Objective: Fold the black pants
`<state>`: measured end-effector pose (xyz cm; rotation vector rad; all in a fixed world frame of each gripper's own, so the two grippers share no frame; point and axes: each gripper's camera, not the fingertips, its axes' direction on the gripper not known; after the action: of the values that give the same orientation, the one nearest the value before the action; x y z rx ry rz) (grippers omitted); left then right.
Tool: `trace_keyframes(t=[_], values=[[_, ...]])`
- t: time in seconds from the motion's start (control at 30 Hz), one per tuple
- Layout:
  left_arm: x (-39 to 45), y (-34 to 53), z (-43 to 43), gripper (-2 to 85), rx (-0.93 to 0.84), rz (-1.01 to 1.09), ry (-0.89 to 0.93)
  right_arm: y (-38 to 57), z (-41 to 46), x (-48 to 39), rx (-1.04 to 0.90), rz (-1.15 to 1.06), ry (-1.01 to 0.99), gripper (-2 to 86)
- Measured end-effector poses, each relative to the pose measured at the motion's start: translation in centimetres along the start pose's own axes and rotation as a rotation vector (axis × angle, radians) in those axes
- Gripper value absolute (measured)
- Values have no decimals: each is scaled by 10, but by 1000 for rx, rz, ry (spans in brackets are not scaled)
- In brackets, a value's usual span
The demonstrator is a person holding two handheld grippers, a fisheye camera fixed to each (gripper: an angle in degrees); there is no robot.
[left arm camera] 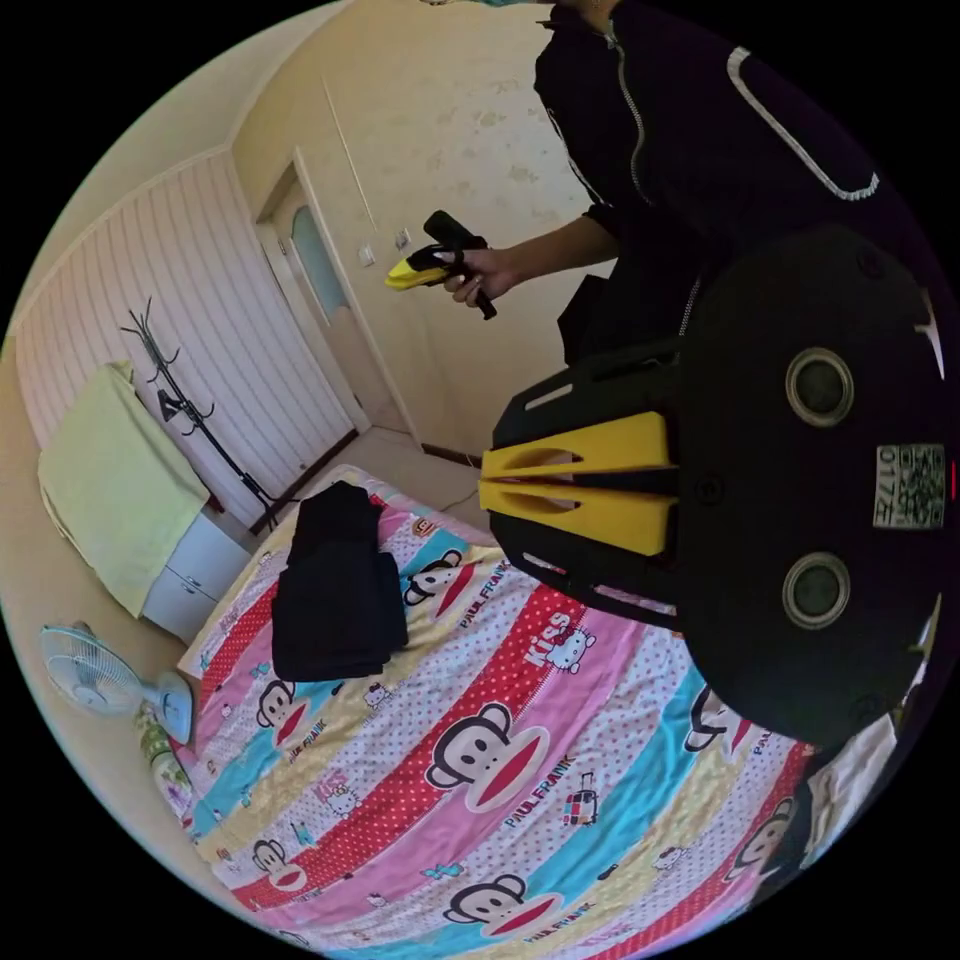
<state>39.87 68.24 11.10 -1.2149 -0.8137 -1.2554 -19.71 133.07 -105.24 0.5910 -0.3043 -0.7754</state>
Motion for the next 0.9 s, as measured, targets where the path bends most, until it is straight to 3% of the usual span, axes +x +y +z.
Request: trace_keyframes(t=[0.1, 0.2, 0.43, 0.57, 0.77, 0.9], values=[[-19, -21, 55, -4, 2, -2, -50, 38, 10, 50, -49, 141, 68, 97], [-47, -43, 87, 25, 76, -59, -61, 41, 38, 101, -145, 227, 11, 122], [-137, -112, 174, 110, 97, -154, -302, 17, 136, 190, -329, 83, 79, 174], [-209, -144, 233, 118, 80, -179, -235, 17, 223, 258, -348, 127, 52, 198], [-350, -165, 327, 135, 30, -391, -229, 57, 353, 330, -467, 234, -1, 186], [-420, -168, 378, 136, -2, -467, -242, 92, 410, 355, -534, 293, 66, 174]])
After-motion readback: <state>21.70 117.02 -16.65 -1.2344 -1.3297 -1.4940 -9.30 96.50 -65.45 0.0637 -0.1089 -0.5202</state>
